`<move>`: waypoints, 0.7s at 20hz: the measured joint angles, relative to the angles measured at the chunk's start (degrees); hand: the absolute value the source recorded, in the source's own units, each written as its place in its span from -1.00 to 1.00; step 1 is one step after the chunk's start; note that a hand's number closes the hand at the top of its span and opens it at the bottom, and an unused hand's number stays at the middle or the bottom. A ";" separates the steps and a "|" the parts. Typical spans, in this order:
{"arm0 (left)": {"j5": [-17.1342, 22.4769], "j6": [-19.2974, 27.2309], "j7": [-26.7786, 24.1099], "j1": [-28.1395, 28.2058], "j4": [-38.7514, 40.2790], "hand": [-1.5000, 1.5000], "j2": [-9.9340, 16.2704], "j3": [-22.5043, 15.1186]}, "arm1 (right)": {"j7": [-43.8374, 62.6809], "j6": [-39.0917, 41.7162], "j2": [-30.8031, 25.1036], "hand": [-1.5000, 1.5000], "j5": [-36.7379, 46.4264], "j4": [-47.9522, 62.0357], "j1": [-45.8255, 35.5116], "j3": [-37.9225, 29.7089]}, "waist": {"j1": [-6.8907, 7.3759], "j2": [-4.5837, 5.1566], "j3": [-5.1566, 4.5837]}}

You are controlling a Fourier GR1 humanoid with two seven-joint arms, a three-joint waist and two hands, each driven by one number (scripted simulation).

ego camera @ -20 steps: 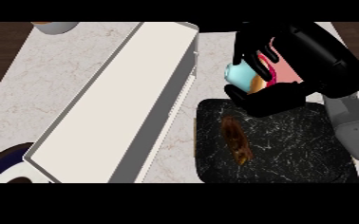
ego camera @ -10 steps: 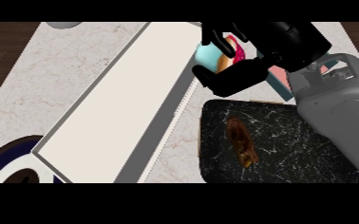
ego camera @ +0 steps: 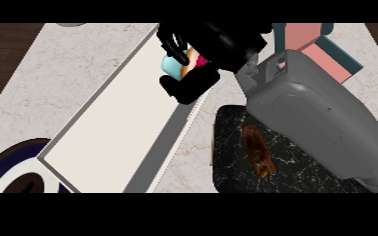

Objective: Pick the cupcake from the tray and place it in the tiered shelf

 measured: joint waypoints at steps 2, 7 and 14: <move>-0.33 -0.21 0.38 -0.02 -0.10 0.00 -0.35 0.20 | 0.04 0.22 1.98 1.00 0.56 1.99 -0.83 1.36 | -0.09 0.10 0.07; -0.52 -1.34 0.29 0.29 -0.32 0.00 -0.93 0.93 | 1.11 -0.10 10.10 -1.00 -6.57 6.97 1.07 -1.28 | -0.45 0.44 0.15; -1.24 -2.69 0.53 -0.12 -0.29 0.00 -1.83 1.68 | 2.53 -1.98 17.08 -1.00 -19.66 12.33 3.21 -7.89 | -0.39 0.61 0.27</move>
